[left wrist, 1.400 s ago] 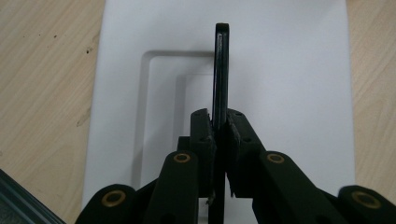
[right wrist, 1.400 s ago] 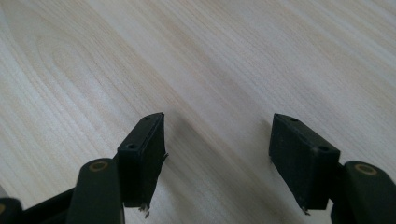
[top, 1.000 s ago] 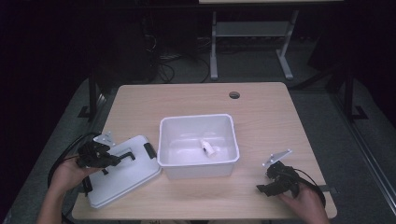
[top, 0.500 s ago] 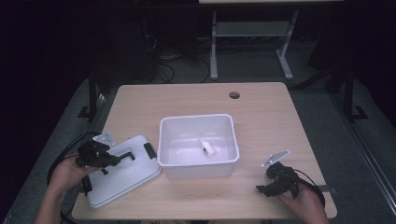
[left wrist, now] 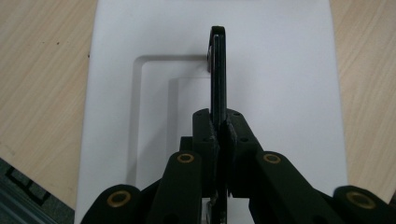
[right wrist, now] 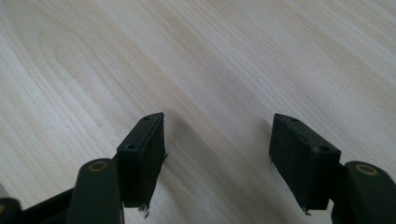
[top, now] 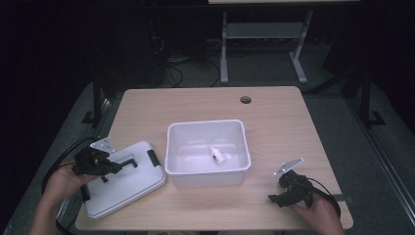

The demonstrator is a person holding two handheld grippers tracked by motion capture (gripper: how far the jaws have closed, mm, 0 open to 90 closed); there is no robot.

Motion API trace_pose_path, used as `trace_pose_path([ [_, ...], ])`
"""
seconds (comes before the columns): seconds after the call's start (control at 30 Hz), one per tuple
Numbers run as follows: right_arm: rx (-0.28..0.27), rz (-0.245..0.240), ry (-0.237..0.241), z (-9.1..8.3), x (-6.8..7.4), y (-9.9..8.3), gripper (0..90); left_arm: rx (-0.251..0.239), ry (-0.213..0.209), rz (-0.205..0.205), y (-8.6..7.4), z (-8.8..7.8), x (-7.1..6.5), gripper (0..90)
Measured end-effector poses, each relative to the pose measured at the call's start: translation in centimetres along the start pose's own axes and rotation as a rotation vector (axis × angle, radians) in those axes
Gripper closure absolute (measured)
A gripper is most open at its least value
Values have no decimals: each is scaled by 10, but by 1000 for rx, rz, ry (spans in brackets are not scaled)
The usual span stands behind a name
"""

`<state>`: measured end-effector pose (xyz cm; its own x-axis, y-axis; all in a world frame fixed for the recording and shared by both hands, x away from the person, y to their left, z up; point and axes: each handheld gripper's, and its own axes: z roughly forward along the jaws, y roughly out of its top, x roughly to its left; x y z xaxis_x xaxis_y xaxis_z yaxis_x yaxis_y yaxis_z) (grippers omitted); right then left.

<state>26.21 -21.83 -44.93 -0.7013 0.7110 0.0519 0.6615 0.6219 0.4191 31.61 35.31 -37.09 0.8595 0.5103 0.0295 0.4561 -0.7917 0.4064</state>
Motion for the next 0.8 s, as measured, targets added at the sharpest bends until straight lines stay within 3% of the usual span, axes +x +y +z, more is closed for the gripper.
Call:
trace_pose_path([
  [0.53, -5, 0, 3, -1, 0, 0, 350, -48, -30, 45, 4, -42, -5, 841],
  [0.8, -4, -1, 2, -1, 1, 1, 348, -31, -26, 69, 13, -60, -8, 841],
])
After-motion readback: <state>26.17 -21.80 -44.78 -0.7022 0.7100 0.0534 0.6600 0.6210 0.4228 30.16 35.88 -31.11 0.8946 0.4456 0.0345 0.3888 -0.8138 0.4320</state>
